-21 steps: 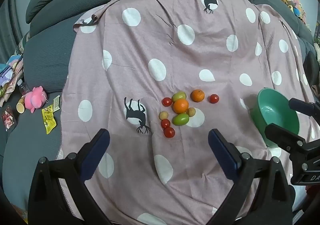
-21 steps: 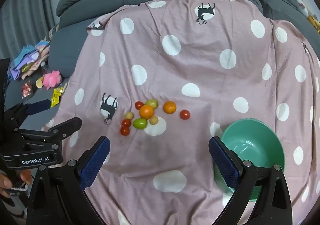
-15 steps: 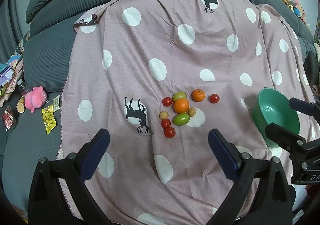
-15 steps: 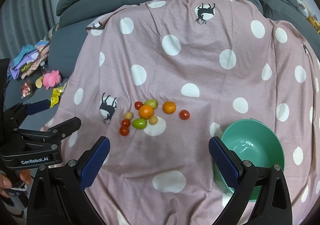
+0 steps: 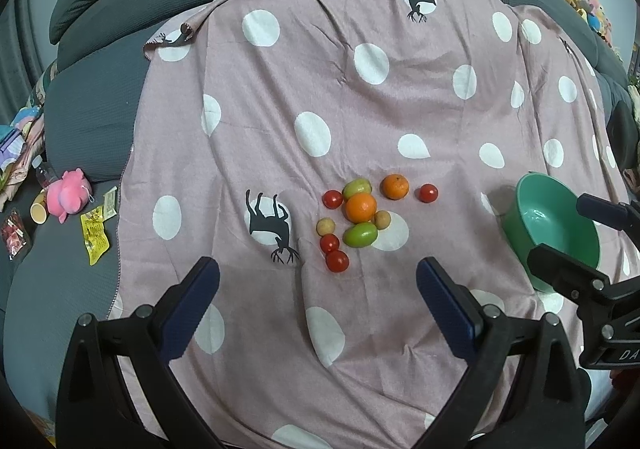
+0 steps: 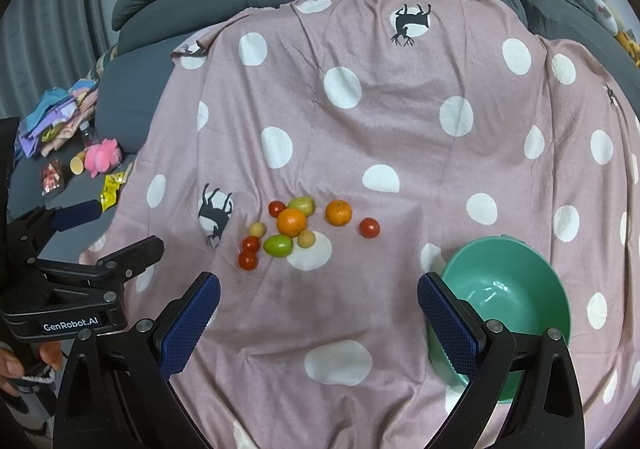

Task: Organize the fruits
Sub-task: 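Move both tools toward the fruit cluster on the sheet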

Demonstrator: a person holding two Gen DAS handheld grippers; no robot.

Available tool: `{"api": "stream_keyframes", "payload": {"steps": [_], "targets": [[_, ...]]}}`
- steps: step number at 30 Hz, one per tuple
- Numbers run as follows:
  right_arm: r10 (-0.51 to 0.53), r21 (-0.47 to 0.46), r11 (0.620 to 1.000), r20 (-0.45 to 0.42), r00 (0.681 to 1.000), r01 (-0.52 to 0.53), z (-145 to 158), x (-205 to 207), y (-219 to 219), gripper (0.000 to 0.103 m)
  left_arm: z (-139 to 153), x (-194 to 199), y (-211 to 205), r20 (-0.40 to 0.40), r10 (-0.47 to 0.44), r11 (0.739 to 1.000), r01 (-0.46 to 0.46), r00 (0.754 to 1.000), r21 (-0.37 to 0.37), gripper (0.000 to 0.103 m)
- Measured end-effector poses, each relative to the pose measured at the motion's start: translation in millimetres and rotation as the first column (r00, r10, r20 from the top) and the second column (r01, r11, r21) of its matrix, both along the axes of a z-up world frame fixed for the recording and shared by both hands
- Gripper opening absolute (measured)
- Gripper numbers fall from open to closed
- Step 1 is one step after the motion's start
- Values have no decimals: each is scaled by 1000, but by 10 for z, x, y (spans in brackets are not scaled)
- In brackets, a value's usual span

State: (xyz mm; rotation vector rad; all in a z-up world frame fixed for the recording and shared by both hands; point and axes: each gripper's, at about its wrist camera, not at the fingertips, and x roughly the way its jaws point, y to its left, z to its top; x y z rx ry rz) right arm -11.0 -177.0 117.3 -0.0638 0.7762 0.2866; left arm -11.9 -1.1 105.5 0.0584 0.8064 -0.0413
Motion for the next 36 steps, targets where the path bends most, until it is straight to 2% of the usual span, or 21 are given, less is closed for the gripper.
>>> {"api": "stream_keyframes", "payload": {"steps": [18,23,24,27,31,34,36], "targets": [[-1,3,1000,4,1000,1,-148,75,7,100,-159,115,34,-44,-10,1000,9,999,-21,99],[2,4,1000,-35,999,-2,-318,121,16,100,-332,154,89,-71,-54,995,48,996,-91,99],[8,6,1000,-3,1000,-8,-361,122,15,100,-397,163,114,-83,-70,991,60,994,-121,99],[28,3,1000,3,1000,-28,-522,147,49,100,-598,198,195,-113,-96,978,73,989,-196,99],[53,-23,998,28,998,-52,-719,235,85,99,-794,236,275,-123,-88,971,58,989,-232,94],[59,-34,998,-38,998,-60,-873,337,60,97,-923,289,315,-138,-93,965,55,986,-257,89],[52,-14,998,-57,997,-53,-953,421,30,94,-967,332,311,-140,-105,962,65,984,-266,82]]}}
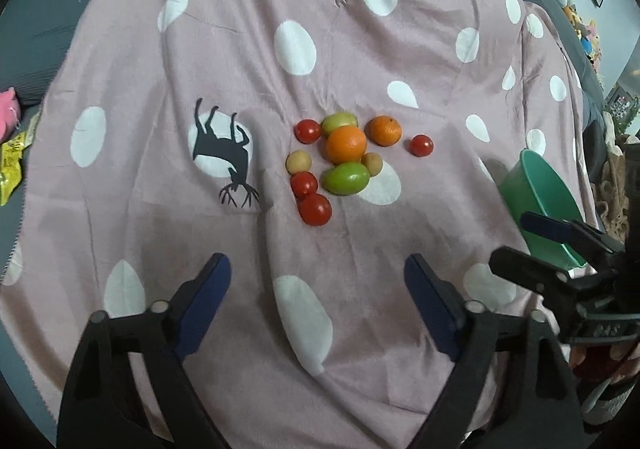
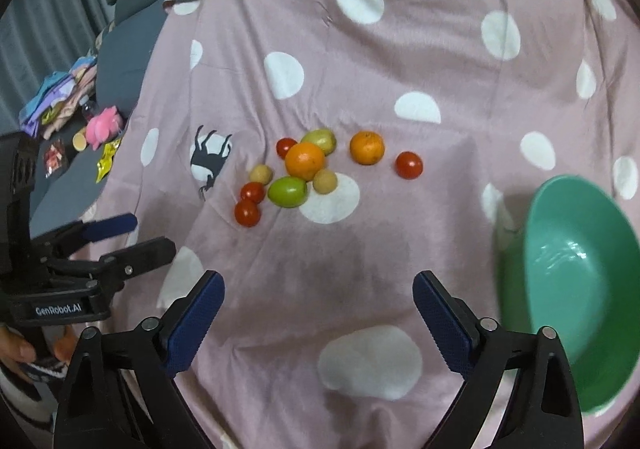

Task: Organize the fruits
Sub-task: 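Move both tools toward the fruit cluster on the sheet, then grasp the large orange with the left tool while the right tool grasps the small orange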

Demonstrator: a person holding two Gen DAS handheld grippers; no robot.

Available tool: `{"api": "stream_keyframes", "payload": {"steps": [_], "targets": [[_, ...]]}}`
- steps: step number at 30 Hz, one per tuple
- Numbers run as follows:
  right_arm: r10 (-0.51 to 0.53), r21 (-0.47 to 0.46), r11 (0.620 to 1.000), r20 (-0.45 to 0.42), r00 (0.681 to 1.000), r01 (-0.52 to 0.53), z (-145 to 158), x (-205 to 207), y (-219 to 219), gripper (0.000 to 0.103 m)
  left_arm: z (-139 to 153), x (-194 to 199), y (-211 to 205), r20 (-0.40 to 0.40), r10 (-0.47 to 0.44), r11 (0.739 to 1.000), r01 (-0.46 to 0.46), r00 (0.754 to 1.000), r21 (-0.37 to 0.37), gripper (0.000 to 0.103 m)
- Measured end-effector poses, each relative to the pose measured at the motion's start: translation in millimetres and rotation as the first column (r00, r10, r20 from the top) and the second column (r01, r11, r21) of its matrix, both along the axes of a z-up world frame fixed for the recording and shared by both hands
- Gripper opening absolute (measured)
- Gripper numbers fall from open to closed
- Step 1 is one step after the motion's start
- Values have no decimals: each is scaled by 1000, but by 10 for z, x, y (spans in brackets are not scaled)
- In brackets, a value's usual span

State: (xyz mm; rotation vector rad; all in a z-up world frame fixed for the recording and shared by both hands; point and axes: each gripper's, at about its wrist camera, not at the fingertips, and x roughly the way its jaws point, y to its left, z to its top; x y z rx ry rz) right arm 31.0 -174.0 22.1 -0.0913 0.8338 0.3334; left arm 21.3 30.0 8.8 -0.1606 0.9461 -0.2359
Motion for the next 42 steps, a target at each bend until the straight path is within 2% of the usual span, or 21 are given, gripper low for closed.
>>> {"api": "stream_keyframes", "payload": {"steps": [4,8,12,15,18,23,26,29,30,33,35,42], "targets": [[-15,97,995,9,1000,14,-84,133,-46,87,-82,114,-44,-17,-28,1000,28,999,-14,79],[-39,133,991,21,999,36,-138,324,-163,78,-119,299,-119,-10,-54,998,54,998,-19,72],[-55,283,958,32,998,43,-64,538,-191,76,-135,579,-250,-8,-78,997,78,997,-9,68],[-64,339,939,23,998,53,-44,749,-211,75,-167,818,-369,-5,-90,996,90,996,10,67],[-80,369,926,-11,997,79,-106,1015,-232,71,-241,1020,-461,-14,-98,995,99,995,20,62],[-99,443,885,-122,988,143,-362,1397,-299,66,-369,1302,-524,-36,-95,995,95,995,13,53],[-108,449,876,-170,979,175,-478,1565,-284,64,-419,1440,-535,-46,-84,996,85,995,15,50],[-133,422,883,-194,972,205,-563,1692,-276,62,-475,1570,-543,-58,-91,996,93,994,19,50],[-143,413,885,-194,971,213,-587,1729,-288,60,-487,1594,-537,-65,-95,995,96,993,18,51],[-149,399,891,-190,970,215,-604,1799,-309,55,-534,1629,-533,-73,-104,995,104,992,-5,45],[-151,381,900,-187,971,214,-627,1824,-328,45,-555,1639,-548,-67,-99,995,99,993,-6,45],[-160,376,899,-193,968,223,-692,1785,-464,43,-545,1625,-475,-65,-90,996,88,994,-24,43]]}}
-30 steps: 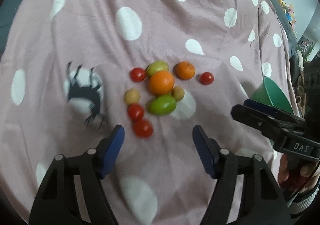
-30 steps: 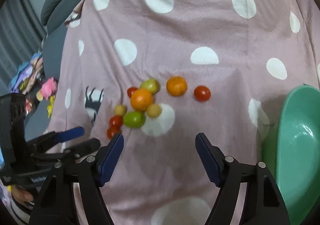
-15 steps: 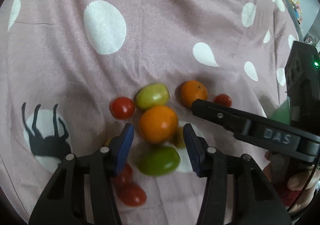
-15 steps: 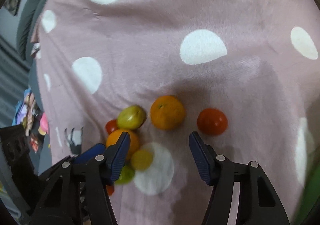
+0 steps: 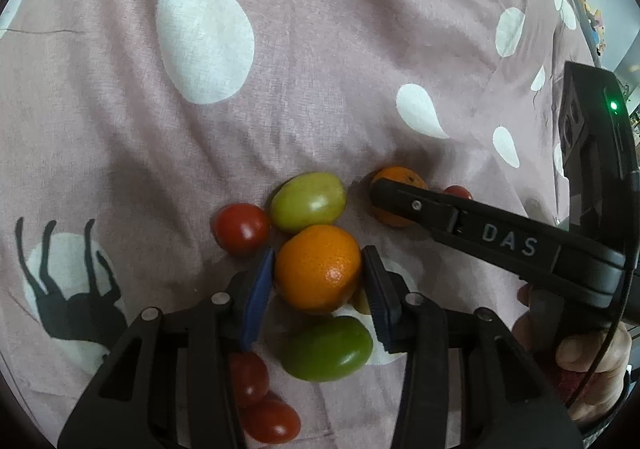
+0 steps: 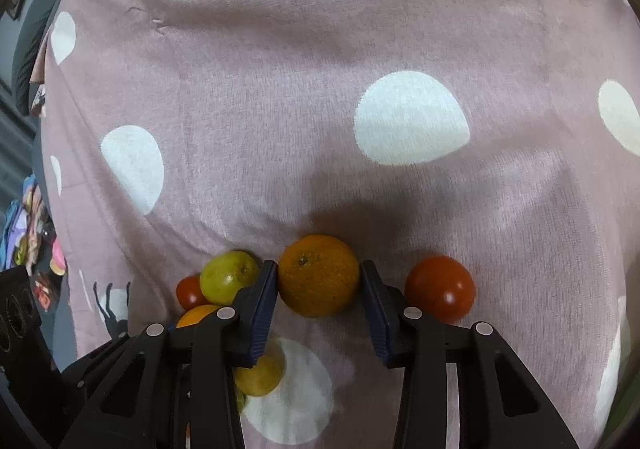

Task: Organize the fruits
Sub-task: 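Grasp the large orange with the left tool while the right tool grasps the small orange, then carry both oranges to the green bowl and release them inside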

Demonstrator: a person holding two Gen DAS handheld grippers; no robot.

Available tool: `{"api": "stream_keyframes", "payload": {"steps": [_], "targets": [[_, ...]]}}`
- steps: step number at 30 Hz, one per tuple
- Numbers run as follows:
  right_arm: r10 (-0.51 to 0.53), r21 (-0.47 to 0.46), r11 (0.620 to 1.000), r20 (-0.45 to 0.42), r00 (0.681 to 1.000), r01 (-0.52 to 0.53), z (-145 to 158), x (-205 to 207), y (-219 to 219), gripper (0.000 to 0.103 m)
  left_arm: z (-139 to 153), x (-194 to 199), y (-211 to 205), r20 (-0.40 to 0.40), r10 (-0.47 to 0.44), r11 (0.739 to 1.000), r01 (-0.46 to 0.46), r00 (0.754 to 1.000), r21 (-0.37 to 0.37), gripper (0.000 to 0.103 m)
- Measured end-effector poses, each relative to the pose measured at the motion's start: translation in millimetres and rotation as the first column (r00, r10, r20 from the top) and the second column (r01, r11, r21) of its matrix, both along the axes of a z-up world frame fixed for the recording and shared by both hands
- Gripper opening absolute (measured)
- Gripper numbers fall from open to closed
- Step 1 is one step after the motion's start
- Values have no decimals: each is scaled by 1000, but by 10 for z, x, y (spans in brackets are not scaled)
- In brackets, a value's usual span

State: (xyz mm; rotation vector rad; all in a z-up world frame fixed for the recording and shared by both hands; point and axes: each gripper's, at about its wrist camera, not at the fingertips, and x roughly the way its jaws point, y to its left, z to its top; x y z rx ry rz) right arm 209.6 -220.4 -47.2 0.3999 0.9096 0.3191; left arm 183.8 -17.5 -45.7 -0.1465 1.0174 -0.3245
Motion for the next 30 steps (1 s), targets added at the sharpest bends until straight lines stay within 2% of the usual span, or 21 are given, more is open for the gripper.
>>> {"api": "stream_keyframes", "payload": {"steps": [5,9,12,17,22,26,30], "targets": [[14,38,999,4,1000,-14,52,-219,-151,43,163,-175,100,33,11,1000,-11,999,4,43],[34,56,998,14,999,-35,303,-435,-157,43,309,-412,165,48,25,1000,-26,999,4,43],[49,59,997,39,998,-51,475,-638,-191,43,390,-613,195,56,33,999,-34,998,15,44],[66,66,995,74,995,-71,546,-1122,-372,43,473,-947,202,75,54,998,-56,996,31,44],[64,82,994,86,994,-71,668,-1338,-129,43,533,-1284,186,92,68,996,-72,993,45,44],[65,84,994,98,993,-74,651,-1579,246,43,544,-1471,141,84,63,998,-65,994,22,44],[44,61,997,137,990,-53,656,-1820,319,43,578,-1643,75,80,39,999,-38,996,-13,44]]}}
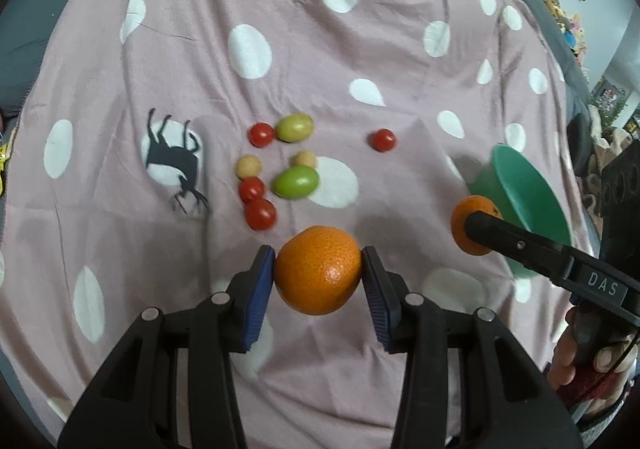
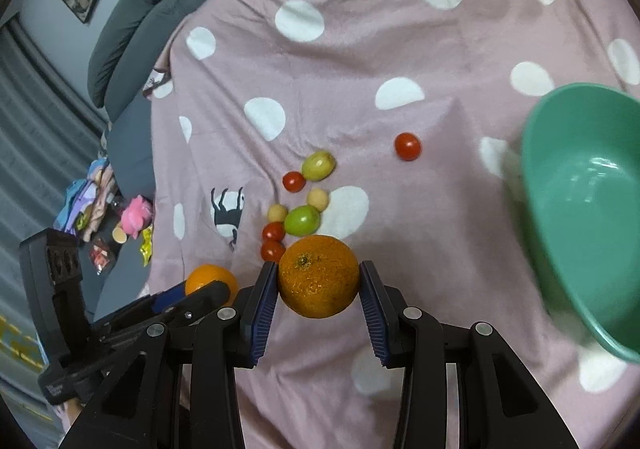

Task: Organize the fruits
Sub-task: 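Carry both oranges to the green bowl and release them inside, then withdraw both tools from the bowl back toward the fruits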

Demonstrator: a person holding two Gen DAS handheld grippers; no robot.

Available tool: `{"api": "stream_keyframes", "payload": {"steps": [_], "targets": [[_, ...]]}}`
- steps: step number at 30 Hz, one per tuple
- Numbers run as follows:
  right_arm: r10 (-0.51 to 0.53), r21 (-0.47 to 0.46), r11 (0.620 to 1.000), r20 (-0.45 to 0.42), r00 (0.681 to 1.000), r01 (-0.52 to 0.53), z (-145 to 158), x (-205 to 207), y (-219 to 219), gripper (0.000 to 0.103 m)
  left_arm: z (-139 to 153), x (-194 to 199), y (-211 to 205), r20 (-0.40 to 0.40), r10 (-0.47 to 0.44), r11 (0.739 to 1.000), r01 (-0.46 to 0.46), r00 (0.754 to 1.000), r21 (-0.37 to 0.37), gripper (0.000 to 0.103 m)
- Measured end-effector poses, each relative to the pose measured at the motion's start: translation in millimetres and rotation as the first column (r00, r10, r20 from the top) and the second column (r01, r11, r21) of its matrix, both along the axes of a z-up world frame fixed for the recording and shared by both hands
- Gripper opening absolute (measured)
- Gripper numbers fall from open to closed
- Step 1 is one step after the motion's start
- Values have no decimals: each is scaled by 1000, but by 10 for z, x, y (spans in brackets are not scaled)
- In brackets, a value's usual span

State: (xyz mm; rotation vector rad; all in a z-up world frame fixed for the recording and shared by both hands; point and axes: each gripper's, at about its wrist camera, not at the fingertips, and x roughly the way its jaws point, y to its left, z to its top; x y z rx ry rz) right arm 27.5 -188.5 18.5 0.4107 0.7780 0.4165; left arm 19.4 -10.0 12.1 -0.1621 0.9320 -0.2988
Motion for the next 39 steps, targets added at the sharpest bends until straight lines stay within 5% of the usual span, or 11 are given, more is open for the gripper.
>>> {"api": "stream_keyframes", "payload": {"steps": [10,14,30,33,39], "targets": [[-203,-36,978,89,975,207,105,-457,-830,43,177,-56,-546,29,-149,988,150,988,-22,44],[-300,-128,941,110,948,313,115,-482,-1139,43,235,43,-858,42,-215,976,216,976,-28,44],[-339,-306,890,53,939,339,-146,-376,-1491,43,70,649,-2380,10,-442,897,442,897,-22,42],[-336,-335,885,25,942,325,-170,-348,-1503,43,34,677,-2404,1,-441,897,441,898,-21,46],[-313,-358,881,47,949,308,-136,-307,-1455,49,175,610,-2123,49,-406,911,409,912,-54,75]]}}
